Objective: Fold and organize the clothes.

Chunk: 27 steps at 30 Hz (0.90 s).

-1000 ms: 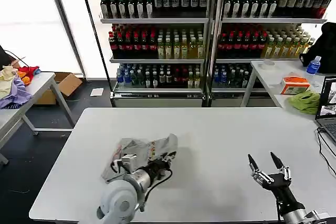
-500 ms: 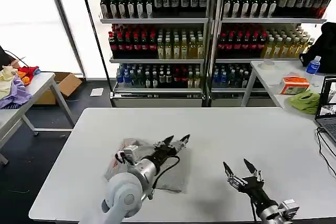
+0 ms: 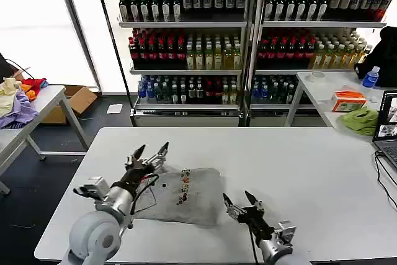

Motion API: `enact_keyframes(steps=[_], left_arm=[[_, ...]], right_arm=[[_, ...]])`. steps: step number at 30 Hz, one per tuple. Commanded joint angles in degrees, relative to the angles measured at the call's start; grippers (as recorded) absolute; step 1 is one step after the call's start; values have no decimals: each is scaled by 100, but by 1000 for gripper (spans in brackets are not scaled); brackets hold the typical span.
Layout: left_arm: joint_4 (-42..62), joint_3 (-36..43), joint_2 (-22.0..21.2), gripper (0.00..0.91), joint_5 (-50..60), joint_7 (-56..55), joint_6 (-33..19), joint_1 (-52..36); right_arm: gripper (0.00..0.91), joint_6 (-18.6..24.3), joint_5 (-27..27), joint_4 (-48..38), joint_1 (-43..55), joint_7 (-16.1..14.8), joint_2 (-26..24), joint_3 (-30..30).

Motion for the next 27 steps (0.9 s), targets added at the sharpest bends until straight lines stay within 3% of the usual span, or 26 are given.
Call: enact_keyframes(steps=[1,2,3,15,22,27], left_arm=[[-419,-994,-269,907,410,309,-154,813],[-425,-967,-301,907,413,311,-154,825],[-429,-949,-354,907,411,312,-155,836],[-413,-989,-389,907,363,304,-143,874],[-390,-1008,-392,907,360,310,-146,949],[-340,-982,-404,907,363,305,-141,907]], right_arm=[[514,-211,14,-803,972,454,291,-1207],[151,-215,-4,-854,1006,470,330,-1253],[0,-208,5,-890,1037,444,375,-1298],[0,-220,145,-849,1057,405,411,-1042],[0,-370,586,-608,869,64,-105,-226],[0,-721,876,-470,795,-183,-664,489]])
